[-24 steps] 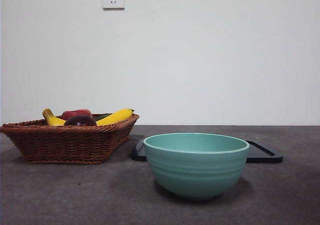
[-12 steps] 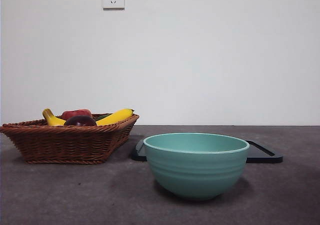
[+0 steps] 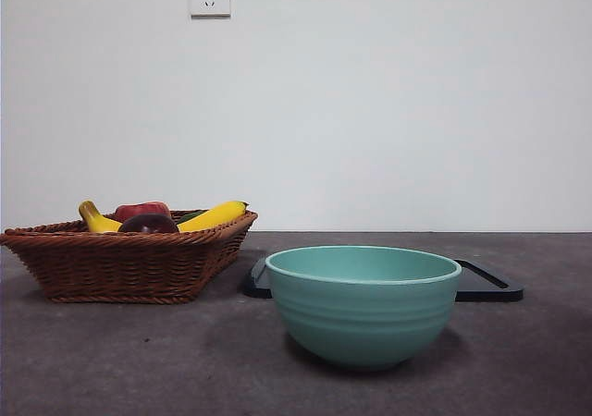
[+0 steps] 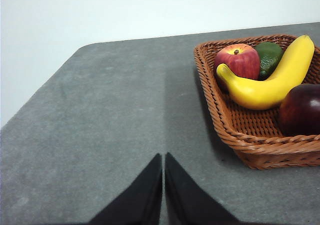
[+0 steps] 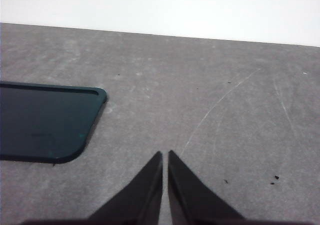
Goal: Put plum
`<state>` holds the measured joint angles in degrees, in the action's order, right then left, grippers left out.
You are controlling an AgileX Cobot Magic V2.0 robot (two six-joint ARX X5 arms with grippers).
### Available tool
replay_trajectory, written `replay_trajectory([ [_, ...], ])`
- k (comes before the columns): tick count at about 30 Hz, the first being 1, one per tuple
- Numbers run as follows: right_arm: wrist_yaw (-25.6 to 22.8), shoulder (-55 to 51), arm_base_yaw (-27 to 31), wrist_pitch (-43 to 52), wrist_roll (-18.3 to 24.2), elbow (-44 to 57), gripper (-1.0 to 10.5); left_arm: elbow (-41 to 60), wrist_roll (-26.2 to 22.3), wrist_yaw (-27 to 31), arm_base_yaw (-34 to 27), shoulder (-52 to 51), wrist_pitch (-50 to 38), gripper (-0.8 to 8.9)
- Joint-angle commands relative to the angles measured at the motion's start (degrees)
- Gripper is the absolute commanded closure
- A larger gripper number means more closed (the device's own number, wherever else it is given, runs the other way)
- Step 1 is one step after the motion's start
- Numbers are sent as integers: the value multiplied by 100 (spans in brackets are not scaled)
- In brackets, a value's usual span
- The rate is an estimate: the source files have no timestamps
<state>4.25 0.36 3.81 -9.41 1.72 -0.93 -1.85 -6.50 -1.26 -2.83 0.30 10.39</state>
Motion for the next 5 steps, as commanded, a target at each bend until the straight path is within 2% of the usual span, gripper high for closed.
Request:
replay_trajectory([
  [1, -20, -15, 17, 39, 20, 28, 937, 116, 33, 22, -15, -11, 39, 807],
  [5, -20, -15, 17, 39, 20, 28, 937, 116, 33, 22, -15, -11, 39, 807],
])
